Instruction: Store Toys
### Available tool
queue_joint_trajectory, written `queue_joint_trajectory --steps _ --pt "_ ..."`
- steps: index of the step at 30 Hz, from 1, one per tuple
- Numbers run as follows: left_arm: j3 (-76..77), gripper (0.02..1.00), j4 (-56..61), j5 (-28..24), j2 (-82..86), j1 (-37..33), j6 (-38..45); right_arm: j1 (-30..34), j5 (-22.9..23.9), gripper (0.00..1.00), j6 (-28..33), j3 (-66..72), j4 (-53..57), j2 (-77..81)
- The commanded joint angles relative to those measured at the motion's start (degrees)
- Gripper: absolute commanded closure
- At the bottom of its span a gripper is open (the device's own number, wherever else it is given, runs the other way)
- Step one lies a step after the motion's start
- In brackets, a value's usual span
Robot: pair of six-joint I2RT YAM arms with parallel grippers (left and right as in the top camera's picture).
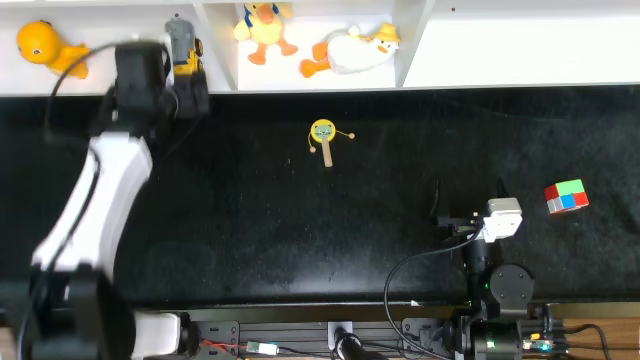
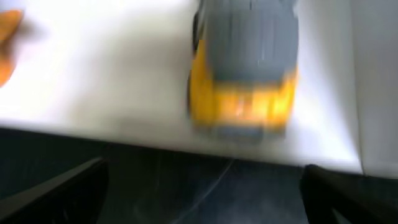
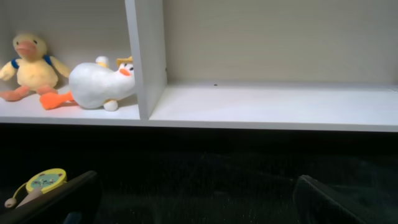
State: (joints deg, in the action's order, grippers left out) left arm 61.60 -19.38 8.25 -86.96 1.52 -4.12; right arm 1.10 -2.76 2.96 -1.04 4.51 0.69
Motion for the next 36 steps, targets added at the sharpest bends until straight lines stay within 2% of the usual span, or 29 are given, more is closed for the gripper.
queue_joint_trajectory --steps 1,6,10,15,18,23,27,31,36 --pt "-12.70 0.020 1.51 1.09 14.60 -0.07 1.09 0.15 -0.20 0.007 -0.42 0.76 -0.26 -0.42" --pt "-26.75 0.020 3.72 0.63 37.11 -0.17 1.03 0.15 -0.20 0.007 -0.42 0.76 -0.26 -0.42" --pt "-36.39 0.020 15.17 -2.64 53.40 0.44 0.85 0.15 -0.20 0.007 -0.42 0.76 -0.26 -0.42" --pt "-47.23 0.020 26.29 -3.30 64.13 2.16 0.70 0.15 -0.20 0.005 -0.42 0.76 -0.26 -0.44" --pt "-52.65 0.023 25.70 -3.28 71.36 2.14 -2.05 0.15 -0.20 0.007 -0.42 0.76 -0.26 -0.42" --pt "-61.42 0.020 20.55 -4.00 86.82 2.12 -2.21 0.15 -0.20 0.009 -0.42 0.76 -0.26 -0.42" --pt "-61.16 0.020 14.78 -3.41 86.53 2.08 -1.44 0.15 -0.20 0.005 -0.42 0.76 -0.26 -0.42" --pt "-61.11 0.020 14.56 -5.42 86.84 2.10 -1.53 0.15 -0.20 0.007 -0.42 0.76 -0.26 -0.42" --pt "-61.11 0.020 14.62 -5.40 86.84 2.10 -1.53 0.15 -0.20 0.005 -0.42 0.76 -0.26 -0.42"
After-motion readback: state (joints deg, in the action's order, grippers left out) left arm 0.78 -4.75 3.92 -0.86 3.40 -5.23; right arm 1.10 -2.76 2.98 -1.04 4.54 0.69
